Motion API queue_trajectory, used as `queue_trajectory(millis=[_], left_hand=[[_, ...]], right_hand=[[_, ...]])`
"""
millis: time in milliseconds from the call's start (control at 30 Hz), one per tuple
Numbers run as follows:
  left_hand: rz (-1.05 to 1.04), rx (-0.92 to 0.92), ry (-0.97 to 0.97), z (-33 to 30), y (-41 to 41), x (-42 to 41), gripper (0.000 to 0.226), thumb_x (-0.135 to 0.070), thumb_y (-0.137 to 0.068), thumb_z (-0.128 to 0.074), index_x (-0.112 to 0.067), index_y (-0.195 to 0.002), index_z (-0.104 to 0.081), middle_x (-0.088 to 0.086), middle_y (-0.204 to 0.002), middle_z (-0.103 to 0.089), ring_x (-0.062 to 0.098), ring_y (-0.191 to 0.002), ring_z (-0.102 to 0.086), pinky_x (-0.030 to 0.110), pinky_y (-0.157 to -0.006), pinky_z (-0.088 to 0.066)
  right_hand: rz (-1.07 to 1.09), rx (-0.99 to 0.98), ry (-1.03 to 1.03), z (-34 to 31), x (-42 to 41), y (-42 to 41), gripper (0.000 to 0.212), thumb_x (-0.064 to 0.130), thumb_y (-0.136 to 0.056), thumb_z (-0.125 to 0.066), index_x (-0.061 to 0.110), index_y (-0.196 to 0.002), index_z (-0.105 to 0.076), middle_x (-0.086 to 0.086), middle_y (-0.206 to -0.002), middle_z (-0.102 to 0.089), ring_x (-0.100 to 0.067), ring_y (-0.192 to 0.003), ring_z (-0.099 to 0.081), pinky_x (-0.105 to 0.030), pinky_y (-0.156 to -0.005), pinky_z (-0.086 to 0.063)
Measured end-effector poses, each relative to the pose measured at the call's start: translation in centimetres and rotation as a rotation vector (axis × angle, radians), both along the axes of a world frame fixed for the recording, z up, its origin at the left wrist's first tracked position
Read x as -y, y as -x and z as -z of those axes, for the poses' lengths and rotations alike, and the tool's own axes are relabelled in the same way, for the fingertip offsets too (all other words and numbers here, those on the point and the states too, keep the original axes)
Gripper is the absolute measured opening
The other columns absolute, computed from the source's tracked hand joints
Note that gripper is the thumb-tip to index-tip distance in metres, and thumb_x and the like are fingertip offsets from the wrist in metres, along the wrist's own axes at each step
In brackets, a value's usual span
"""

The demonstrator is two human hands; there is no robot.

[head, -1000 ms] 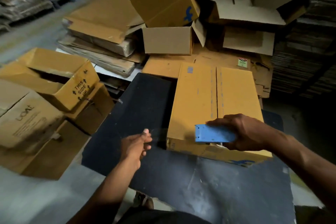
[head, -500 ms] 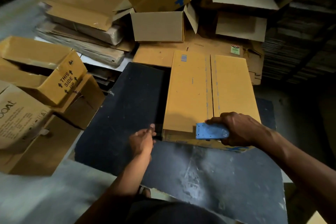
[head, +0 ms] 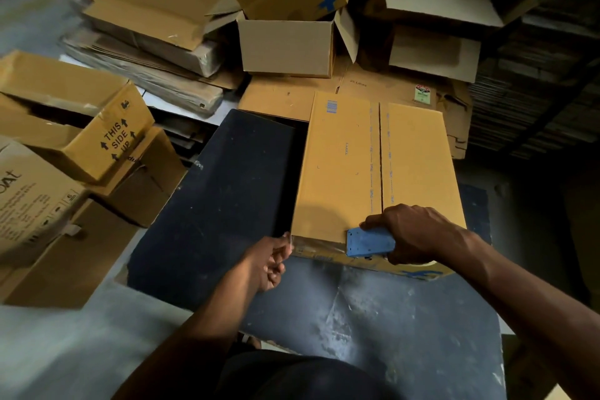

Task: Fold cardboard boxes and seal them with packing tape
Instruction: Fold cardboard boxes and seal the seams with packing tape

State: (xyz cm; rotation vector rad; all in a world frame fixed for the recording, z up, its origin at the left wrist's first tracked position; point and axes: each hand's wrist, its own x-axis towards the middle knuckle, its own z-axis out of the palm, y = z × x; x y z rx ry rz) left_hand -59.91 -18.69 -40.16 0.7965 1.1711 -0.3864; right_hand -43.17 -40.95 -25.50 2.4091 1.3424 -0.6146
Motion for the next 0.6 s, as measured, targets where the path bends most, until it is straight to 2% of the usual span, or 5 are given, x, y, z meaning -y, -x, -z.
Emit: queue_trajectory(millis=[100,233,333,467,600], left_hand=[[0.034,0.001,0.103,0.7,0.6,-0.8,0.032,-0.043,-0.093,-0.07,-0.013,-0.104,-0.072,-0.011,-0.071,-0.066,0.007,-0.051,-0.04,0.022,-0.049,-0.015],[0.227,-0.072,0.048,1.6,1.6,-0.8,0.088,-0.082,-0.069,-0.073,-0.007,-0.116,-0.072,0.001,-0.086,-0.072,0.004,-0.048,-0.033,0.02,-0.045,-0.018],[0.199,-0.091,-0.099,2.5,1.2,-1.0,0.081,-0.081,-0.077,-0.065,-0.009,-0.111,-0.072,-0.002,-0.079,-0.066,0.005,-0.045,-0.034,0.02,-0.044,-0.022],[0.093,0.063,-0.92,2.2,0.8,-2.5,0.054,-0.068,-0.089,-0.058,-0.017,-0.099,-0.073,-0.001,-0.094,-0.076,0.016,-0.072,-0.065,0.031,-0.074,-0.056],[0.51,0.9,-1.71,-1.8,0.7,0.8,0.065,-0.065,-0.088,-0.063,-0.016,-0.13,-0.07,-0.005,-0.129,-0.068,0.006,-0.119,-0.06,0.024,-0.105,-0.043]], right_hand=[[-0.006,0.002,0.014,0.0,-0.3,0.0,0.071,0.041,-0.081,-0.072,0.047,-0.145,-0.042,0.007,-0.127,-0.062,-0.022,-0.108,-0.063,-0.036,-0.08,-0.057],[0.007,0.011,0.044,-0.2,-0.6,-0.2,0.07,0.041,-0.081,-0.074,0.047,-0.144,-0.044,0.007,-0.126,-0.063,-0.023,-0.107,-0.063,-0.034,-0.077,-0.052],[0.019,0.006,0.058,-0.2,-0.7,-0.2,0.071,0.041,-0.081,-0.075,0.047,-0.145,-0.044,0.006,-0.129,-0.062,-0.023,-0.109,-0.064,-0.033,-0.076,-0.049],[0.012,0.014,0.054,-0.5,-0.7,0.1,0.073,0.04,-0.084,-0.072,0.047,-0.15,-0.041,0.006,-0.131,-0.062,-0.021,-0.111,-0.064,-0.031,-0.076,-0.048],[-0.049,0.047,0.063,-0.5,-0.5,0.4,0.069,0.039,-0.092,-0.066,0.045,-0.154,-0.037,0.001,-0.125,-0.057,-0.024,-0.107,-0.065,-0.034,-0.077,-0.05]])
